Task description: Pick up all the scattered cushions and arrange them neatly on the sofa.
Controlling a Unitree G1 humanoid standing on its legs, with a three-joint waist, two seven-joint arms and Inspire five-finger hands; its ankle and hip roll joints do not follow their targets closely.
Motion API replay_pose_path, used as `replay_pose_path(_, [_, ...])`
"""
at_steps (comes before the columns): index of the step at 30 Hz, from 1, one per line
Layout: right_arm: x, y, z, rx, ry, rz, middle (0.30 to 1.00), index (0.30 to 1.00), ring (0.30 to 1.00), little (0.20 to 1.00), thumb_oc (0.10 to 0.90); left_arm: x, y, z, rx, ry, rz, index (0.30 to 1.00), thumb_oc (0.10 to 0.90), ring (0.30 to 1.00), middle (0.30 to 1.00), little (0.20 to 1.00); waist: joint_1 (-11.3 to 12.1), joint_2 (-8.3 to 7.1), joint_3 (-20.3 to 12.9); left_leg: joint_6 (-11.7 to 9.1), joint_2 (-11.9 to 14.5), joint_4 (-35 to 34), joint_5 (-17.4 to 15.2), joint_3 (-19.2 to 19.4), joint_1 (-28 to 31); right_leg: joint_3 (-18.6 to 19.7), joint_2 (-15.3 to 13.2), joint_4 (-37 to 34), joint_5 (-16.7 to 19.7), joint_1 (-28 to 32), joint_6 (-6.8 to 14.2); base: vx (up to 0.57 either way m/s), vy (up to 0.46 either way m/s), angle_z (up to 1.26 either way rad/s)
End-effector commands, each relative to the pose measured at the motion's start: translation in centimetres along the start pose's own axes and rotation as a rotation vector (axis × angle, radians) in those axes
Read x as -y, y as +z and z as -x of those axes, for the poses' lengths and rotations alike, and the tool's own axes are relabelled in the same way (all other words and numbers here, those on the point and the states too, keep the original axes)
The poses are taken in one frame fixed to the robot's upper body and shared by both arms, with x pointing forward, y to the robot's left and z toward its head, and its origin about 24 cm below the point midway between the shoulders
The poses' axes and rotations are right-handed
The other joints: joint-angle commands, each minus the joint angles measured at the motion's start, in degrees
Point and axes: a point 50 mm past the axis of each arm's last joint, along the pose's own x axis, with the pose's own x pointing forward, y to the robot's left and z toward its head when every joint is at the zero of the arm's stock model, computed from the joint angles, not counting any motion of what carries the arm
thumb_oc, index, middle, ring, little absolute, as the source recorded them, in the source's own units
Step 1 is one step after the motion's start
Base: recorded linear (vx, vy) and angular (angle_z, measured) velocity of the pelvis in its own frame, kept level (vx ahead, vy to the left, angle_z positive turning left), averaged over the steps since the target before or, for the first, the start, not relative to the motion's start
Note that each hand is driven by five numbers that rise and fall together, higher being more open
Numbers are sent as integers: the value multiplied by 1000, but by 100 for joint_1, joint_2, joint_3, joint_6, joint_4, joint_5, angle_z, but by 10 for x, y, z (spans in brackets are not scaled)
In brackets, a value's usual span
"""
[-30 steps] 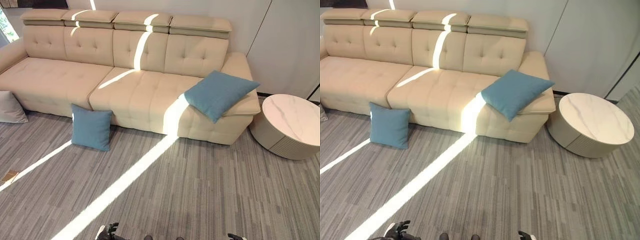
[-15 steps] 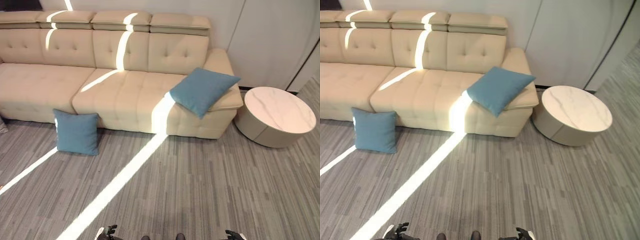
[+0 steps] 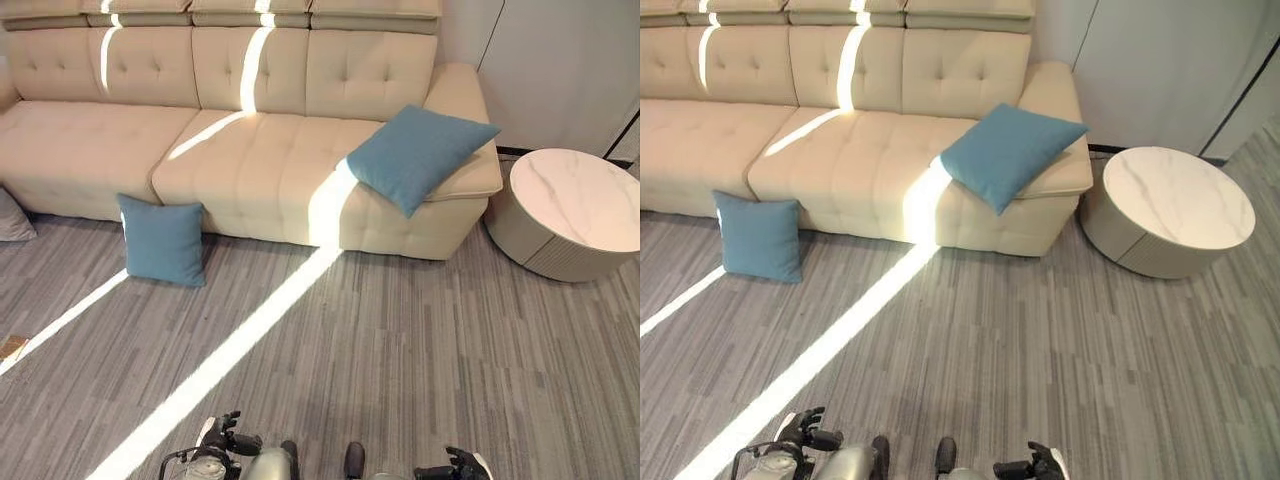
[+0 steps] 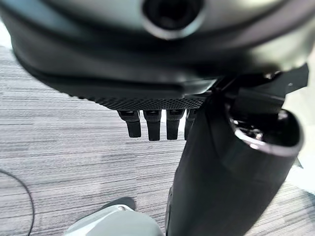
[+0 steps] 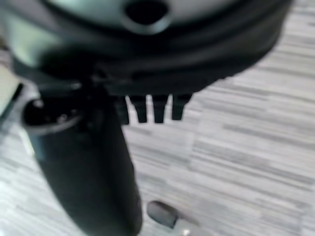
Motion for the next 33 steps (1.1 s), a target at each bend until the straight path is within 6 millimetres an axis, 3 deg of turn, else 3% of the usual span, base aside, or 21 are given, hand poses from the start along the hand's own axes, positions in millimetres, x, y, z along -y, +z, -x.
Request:
replay_pose_path(1, [17,-7,1,11,-64,36,900,900,900,900,800,5,-16,4,-28,-16,-59,900,800,900,900,900,32,26,-104,177,-22,-326,-81,-35,-150,314,-29,202,-553,238,695,182,139,2])
replay_pose_path(4, [16,-12,1,-1,-48,38,900,900,900,900,800,5,-19,5,-37,-18,-52,900,800,900,900,900,73,36,-158,203,-120,-662,-9,-199,-41,449,6,222,-630,288,746,190,154,-15])
replay_pose_path(10, [34,-18,0,-36,-79,51,900,900,900,900,800,1,-21,5,-46,-13,-39,900,800,900,900,900,165,-9,-213,392,-221,-891,-178,-31,229,514,-262,570,-602,135,987,118,148,-41])
replay_pose_path(12, [35,-14,-1,-27,-73,63,900,900,900,900,800,-3,-18,4,-38,-8,-48,900,800,900,900,900,172,3,-165,473,-240,-978,-218,24,367,495,-346,1136,-507,-161,1103,92,185,-25])
replay_pose_path(14, [38,-3,-3,8,-79,78,900,900,900,900,800,-14,-7,0,-6,20,-53,900,800,900,900,900,85,77,-2,564,-189,-1105,-217,83,504,444,-384,2197,-264,-777,1283,62,180,-27])
replay_pose_path(17, [43,-3,-3,16,-92,79,900,900,900,900,800,-21,-4,-1,7,37,-58,900,800,900,900,900,16,130,24,599,-183,-1251,-289,103,767,200,-411,2334,-262,-1007,1193,151,86,-1])
replay_pose_path(20, [45,-4,-3,12,-96,93,900,900,900,900,800,-23,-4,-1,5,43,-42,900,800,900,900,900,-26,123,14,609,-243,-1357,-396,116,1023,-31,-335,1768,-236,-1118,1092,171,2,0])
replay_pose_path(24, [42,-9,-2,-1,-85,109,900,900,900,900,800,-22,-7,0,-4,39,-54,900,800,900,900,900,-217,96,40,622,-371,-1479,-591,-91,1433,184,-99,994,87,-1491,1118,277,-47,-8])
replay_pose_path(27, [40,-18,0,-23,-79,96,900,900,900,900,800,-18,-10,0,-14,30,-62,900,800,900,900,900,-280,66,5,595,-405,-1391,-791,-172,1586,351,-57,816,101,-1280,1022,231,-88,32])
replay_pose_path(30, [37,-25,2,-40,-77,80,900,900,900,900,800,-9,-13,2,-24,8,-46,900,800,900,900,900,-305,87,-57,492,-332,-1093,-964,-205,1621,329,-9,781,31,-1076,894,203,-126,42])
replay_pose_path(32, [34,-26,2,-45,-65,61,900,900,900,900,800,-5,-10,1,-16,-7,-42,900,800,900,900,900,-316,91,-66,282,-244,-495,-784,-142,1451,353,62,728,-62,-872,779,152,-164,28])
replay_pose_path(33, [32,-22,1,-32,-65,59,900,900,900,900,800,-3,-4,1,4,-15,-48,900,800,900,900,900,-288,41,9,154,-191,158,-536,-124,1113,354,38,706,-97,-760,699,73,-147,29])
